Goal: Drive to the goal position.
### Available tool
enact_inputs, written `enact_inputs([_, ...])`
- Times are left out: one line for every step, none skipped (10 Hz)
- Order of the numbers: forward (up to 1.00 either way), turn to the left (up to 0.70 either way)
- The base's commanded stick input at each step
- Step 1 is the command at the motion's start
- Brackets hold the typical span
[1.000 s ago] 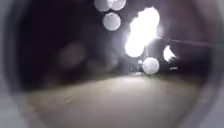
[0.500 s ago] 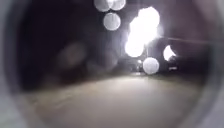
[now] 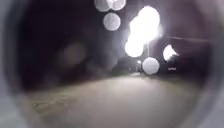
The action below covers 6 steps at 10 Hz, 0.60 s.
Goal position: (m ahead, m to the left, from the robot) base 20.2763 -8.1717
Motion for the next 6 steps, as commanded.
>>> enact_inputs([0.70, 0.00])
enact_inputs([0.70, 0.00])
enact_inputs([0.70, 0.00])
enact_inputs([0.70, 0.00])
enact_inputs([0.70, 0.00])
enact_inputs([0.70, 0.00])
